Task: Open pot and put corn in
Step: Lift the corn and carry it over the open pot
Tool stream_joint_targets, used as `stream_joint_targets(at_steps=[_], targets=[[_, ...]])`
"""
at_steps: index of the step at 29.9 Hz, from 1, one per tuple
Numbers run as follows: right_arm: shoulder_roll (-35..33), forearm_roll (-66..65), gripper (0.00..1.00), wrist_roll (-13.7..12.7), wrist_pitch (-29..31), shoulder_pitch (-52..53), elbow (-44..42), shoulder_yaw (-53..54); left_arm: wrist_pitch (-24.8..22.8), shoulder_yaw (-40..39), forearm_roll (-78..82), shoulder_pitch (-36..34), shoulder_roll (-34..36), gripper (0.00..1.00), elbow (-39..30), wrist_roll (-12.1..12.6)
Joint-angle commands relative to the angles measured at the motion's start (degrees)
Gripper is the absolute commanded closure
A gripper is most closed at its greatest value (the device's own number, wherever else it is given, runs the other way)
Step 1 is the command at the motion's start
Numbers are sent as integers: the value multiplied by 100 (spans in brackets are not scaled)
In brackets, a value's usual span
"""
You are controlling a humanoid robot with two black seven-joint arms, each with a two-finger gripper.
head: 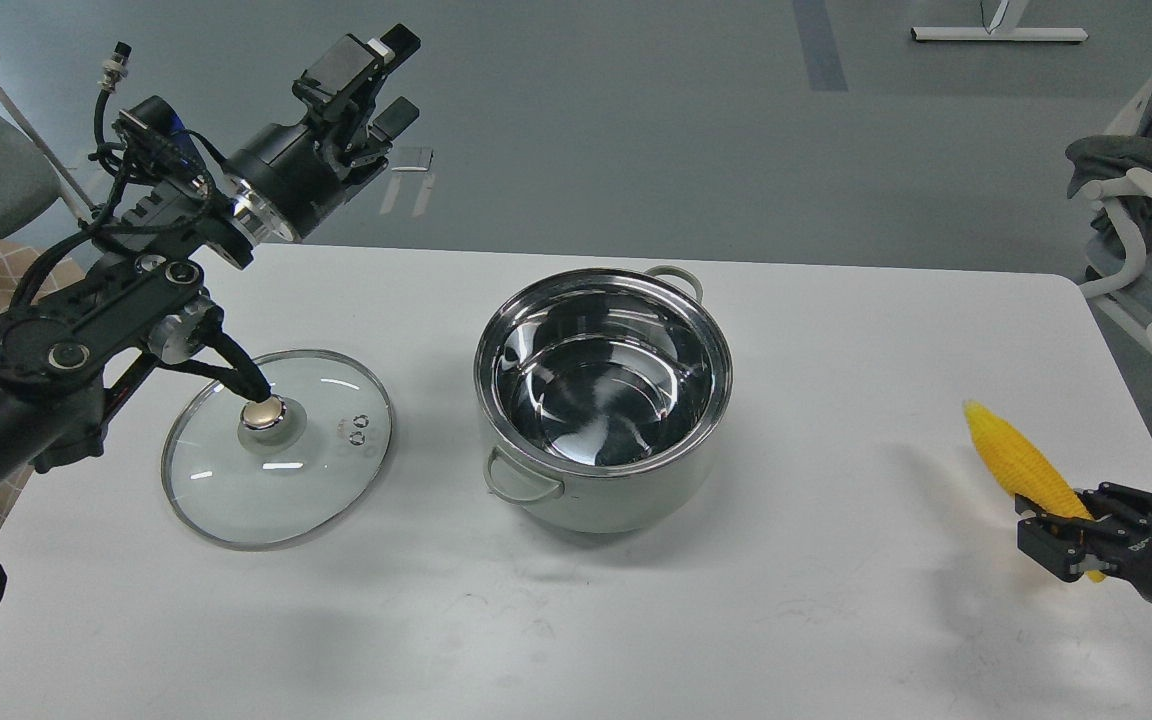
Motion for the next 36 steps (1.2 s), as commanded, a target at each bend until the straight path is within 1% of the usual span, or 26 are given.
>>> stream_joint_targets(at_steps=[1,3,5,9,13,15,17,19,21,23,31,36], targets=[[-387,22,86,51,256,604,310,41,4,18,9,-4,-16,3,0,0],[-441,22,86,113,449,921,328,32,-5,27,9,-22,-24,3,0,0],[-467,22,86,122,573,1150,328,23,4,36,18,-31,-51,3,0,0],[-362,22,86,122,1020,1940,328,-108,4,36,0,-48,-25,3,0,0],[-160,74,85,131,1162,2609,302,-494,4,36,0,-110,-33,3,0,0],[85,171,85,122,1206,3257,215,-1046,4,36,0,-119,-51,3,0,0],[244,259,85,131,1215,3602,83,-1390,4,36,0,-119,-60,3,0,0],[534,364,85,122,1215,4138,-154,-1952,4,35,0,-119,-86,3,0,0],[1033,504,85,122,1215,4822,-418,-2637,4,36,0,-127,-95,3,0,0],[1315,636,85,122,1215,5175,-454,-3111,4,27,0,-127,-95,3,0,0],[1923,787,85,122,1215,5651,-436,-3756,21,36,9,-127,-191,3,0,0],[2450,989,85,122,1215,6073,-436,-4432,21,36,9,-127,-244,3,0,0]])
